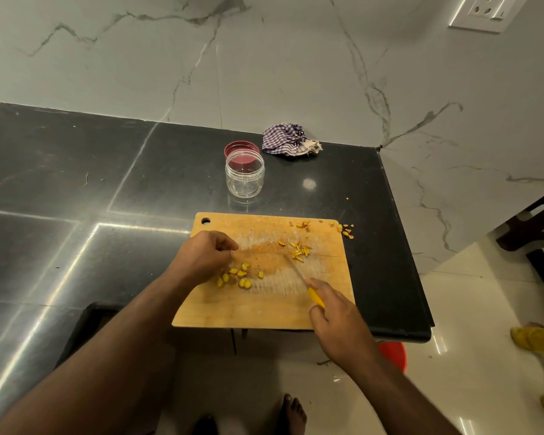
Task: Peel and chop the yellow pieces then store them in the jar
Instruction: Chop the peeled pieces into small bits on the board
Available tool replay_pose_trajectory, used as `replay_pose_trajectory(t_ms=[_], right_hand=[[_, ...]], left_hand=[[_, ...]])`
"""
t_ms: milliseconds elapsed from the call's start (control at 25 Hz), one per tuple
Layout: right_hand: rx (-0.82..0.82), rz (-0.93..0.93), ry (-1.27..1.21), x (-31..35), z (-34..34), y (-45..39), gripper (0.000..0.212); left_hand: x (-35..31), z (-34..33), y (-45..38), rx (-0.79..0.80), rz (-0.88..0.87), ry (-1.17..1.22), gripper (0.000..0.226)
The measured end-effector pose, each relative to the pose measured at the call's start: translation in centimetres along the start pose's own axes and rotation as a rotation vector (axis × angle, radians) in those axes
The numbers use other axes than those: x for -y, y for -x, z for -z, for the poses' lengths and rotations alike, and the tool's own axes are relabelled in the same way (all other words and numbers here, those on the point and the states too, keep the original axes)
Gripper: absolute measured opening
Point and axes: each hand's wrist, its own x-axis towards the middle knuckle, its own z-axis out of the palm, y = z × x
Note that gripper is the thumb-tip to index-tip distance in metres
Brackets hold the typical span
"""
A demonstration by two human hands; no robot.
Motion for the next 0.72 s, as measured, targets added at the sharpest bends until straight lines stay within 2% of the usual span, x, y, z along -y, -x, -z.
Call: replay_pose_trajectory(t_ms=[80, 240, 360, 520, 640, 720], right_hand=[[-0.050, -0.042, -0.015, -0.4, 0.3, -0.4, 0.046], [-0.015, -0.001, -0.048, 0.1, -0.2, -0.6, 0.046], [0.018, 0.016, -0.056, 0.6, -1.0, -0.5, 0.045], [0.037, 0.007, -0.082, 0.4, -1.2, -0.3, 0.045], [0.046, 0.025, -0.088, 0.3, -1.4, 0.0, 0.044], [0.052, 0.031, -0.091, 0.4, -1.6, 0.4, 0.045]], left_hand=[[0.0, 0.3, 0.2, 0.041, 0.000, -0.009, 0.020], [-0.7, 0.1, 0.8, 0.123, -0.058, -0.083, 0.013], [-1.3, -0.4, 1.6, 0.174, -0.138, -0.247, 0.011], [-1.0, -1.4, 2.6, 0.114, -0.249, -0.499, 0.020], [-1.0, -1.5, 2.8, 0.118, -0.266, -0.466, 0.016], [-1.1, -1.2, 2.7, 0.123, -0.228, -0.311, 0.008]])
